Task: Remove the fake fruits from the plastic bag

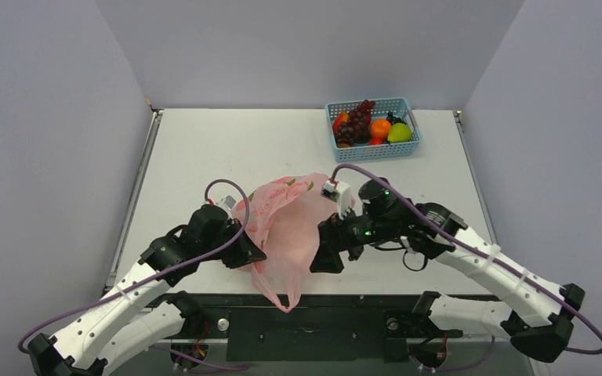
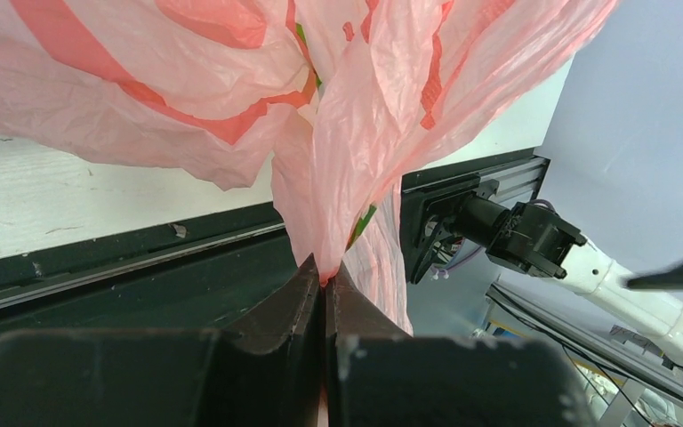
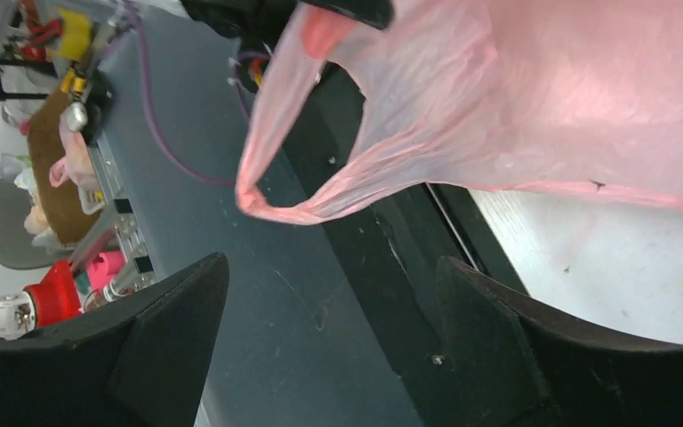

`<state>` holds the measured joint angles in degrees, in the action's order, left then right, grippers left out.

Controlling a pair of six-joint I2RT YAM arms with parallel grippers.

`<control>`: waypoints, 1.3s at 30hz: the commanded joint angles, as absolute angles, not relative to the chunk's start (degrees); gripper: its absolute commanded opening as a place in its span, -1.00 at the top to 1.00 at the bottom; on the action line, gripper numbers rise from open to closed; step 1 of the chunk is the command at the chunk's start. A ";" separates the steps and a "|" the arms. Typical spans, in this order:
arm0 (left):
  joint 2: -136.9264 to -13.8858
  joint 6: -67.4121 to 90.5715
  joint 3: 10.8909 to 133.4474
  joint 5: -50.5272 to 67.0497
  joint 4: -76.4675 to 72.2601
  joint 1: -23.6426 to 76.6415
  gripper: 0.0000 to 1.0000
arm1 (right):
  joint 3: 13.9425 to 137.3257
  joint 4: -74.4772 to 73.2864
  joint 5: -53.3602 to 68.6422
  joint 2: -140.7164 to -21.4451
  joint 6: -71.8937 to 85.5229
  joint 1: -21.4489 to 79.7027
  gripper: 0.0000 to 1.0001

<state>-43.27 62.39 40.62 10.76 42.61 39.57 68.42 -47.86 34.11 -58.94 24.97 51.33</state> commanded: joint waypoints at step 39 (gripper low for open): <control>-38.39 58.40 43.30 9.49 48.62 39.37 1.00 | 49.06 39.60 -3.62 -101.78 37.79 61.04 -0.58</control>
